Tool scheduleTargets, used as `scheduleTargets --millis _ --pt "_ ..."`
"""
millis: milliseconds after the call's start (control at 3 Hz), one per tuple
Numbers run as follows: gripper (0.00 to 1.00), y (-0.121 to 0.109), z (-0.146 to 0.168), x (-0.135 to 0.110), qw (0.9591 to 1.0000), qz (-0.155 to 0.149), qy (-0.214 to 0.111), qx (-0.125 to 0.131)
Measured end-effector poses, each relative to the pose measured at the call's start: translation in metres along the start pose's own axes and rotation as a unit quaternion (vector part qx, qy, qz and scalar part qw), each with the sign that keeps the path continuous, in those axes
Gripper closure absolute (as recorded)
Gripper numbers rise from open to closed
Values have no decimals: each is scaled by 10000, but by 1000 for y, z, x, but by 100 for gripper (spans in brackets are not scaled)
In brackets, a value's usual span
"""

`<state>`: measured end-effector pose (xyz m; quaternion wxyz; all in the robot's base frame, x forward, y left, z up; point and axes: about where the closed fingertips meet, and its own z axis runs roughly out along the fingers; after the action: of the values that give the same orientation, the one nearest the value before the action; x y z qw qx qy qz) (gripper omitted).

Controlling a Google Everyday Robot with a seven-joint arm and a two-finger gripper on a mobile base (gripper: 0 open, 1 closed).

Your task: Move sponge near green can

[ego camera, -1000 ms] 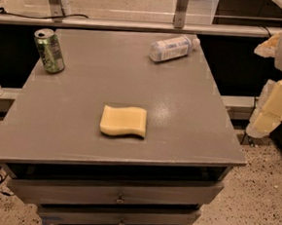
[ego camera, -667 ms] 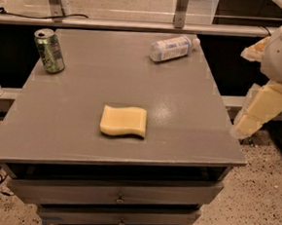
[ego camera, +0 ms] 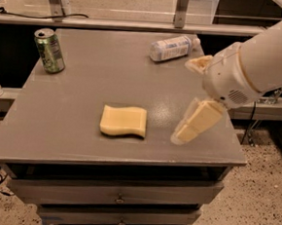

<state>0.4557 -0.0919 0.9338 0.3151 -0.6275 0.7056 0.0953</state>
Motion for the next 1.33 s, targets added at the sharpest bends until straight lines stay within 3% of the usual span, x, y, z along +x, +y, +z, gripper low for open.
scheduleTargets --millis 667,1000,1333 --pt "0 1 1 -10 9999 -13 -142 26" --pt "0 3 10 -5 9991 241 -311 153" --pt "0 1 42 1 9948 759 -608 317"
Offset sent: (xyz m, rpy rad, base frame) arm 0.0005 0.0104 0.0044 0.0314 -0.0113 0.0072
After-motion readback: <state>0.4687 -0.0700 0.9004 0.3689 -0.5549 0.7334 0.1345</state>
